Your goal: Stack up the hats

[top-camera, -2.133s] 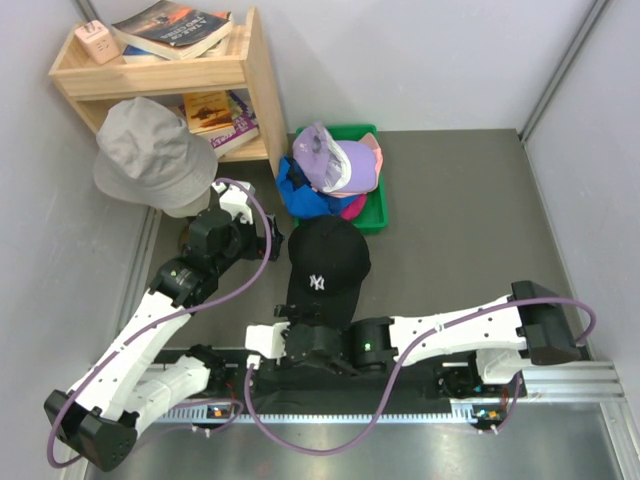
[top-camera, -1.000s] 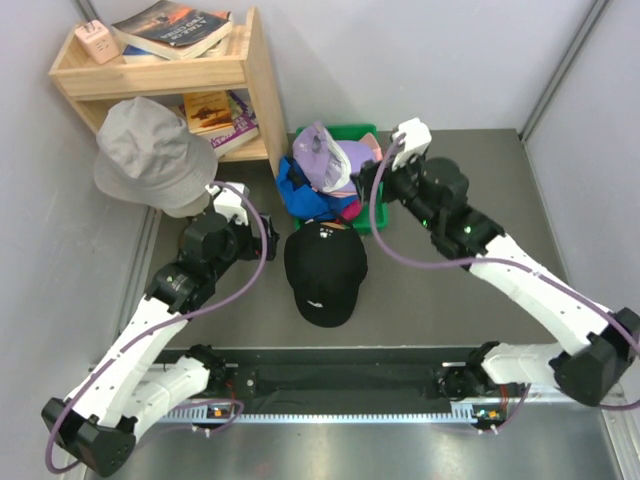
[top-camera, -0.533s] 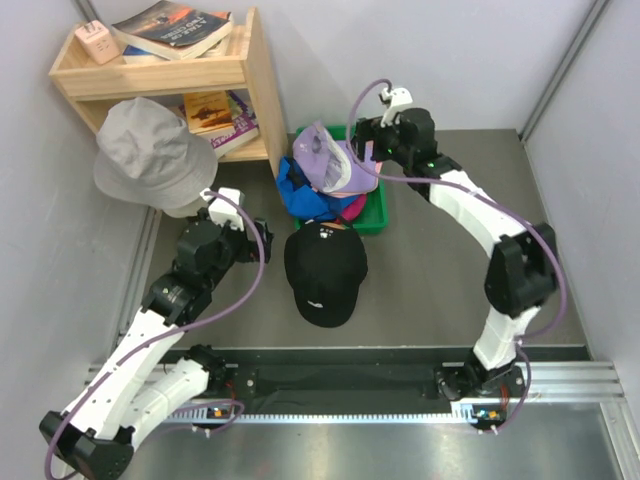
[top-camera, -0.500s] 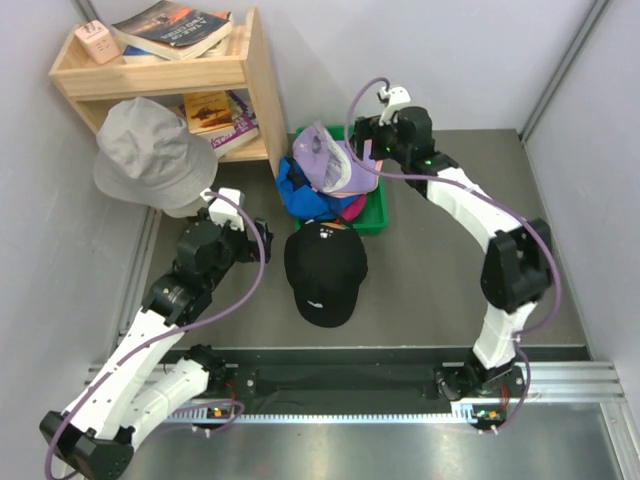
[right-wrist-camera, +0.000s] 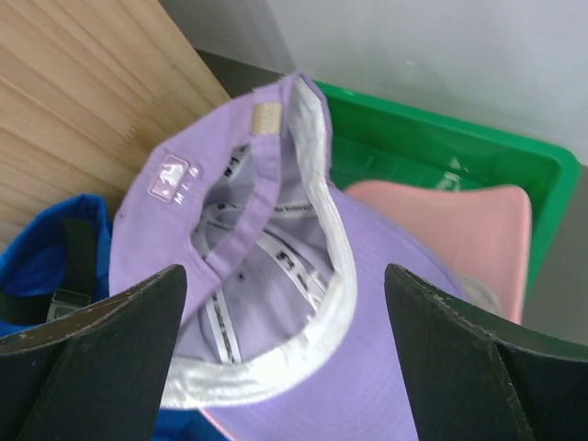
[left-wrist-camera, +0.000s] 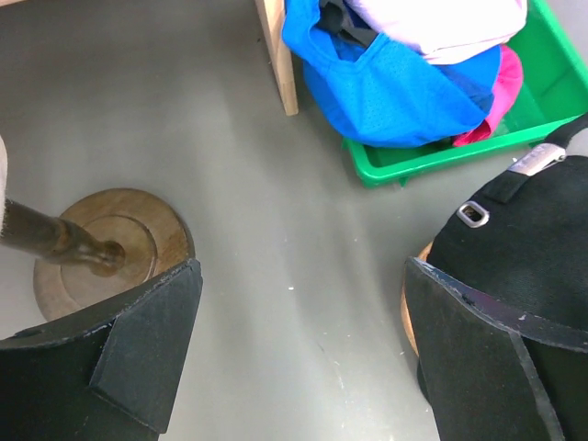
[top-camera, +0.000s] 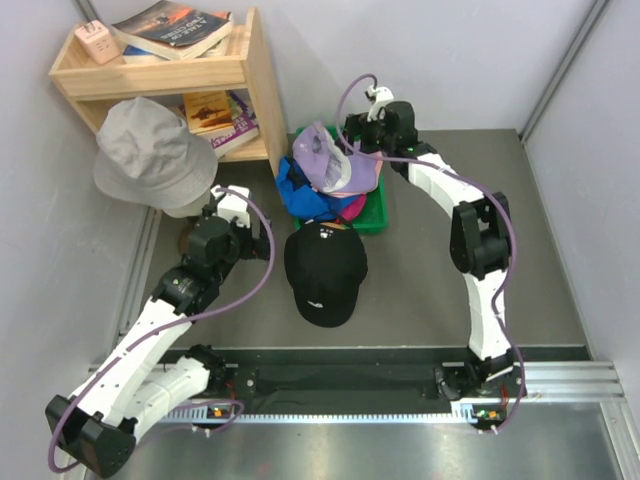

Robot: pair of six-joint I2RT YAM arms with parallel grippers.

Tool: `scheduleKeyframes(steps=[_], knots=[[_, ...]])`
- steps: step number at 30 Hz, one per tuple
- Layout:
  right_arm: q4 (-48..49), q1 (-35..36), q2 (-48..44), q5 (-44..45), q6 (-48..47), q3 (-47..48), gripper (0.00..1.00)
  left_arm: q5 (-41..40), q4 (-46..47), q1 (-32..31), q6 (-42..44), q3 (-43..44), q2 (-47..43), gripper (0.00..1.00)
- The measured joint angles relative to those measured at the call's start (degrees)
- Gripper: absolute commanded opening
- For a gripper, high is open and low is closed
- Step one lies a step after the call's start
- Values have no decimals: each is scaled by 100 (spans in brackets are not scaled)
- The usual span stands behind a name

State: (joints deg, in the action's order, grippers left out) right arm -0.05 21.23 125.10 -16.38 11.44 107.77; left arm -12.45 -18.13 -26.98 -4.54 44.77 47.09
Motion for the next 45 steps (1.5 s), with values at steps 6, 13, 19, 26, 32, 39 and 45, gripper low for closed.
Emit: scheduleKeyframes(steps=[6,13,19,26,32,39,45], knots=[[535,4,603,-437,319,566,84,-74,11,33,24,0,44,95],[778,90,1569,-638,614,1764,81,-140,9,76,22,0,44,95],[778,197,2146,-671,728,2398,79,-155,9,96,22,0,44,95],[763,358,2398,-673,787,2559,79,-155,9,114,20,0,44,95],[822,411,2518,-629,787,2785,71,-155,9,118,20,0,15,95],[944,411,2667,-577,780,2855,32,-155,7,140,17,0,-35,95],[999,415,2712,-597,778,2828,0,-155,7,144,17,0,-55,95]])
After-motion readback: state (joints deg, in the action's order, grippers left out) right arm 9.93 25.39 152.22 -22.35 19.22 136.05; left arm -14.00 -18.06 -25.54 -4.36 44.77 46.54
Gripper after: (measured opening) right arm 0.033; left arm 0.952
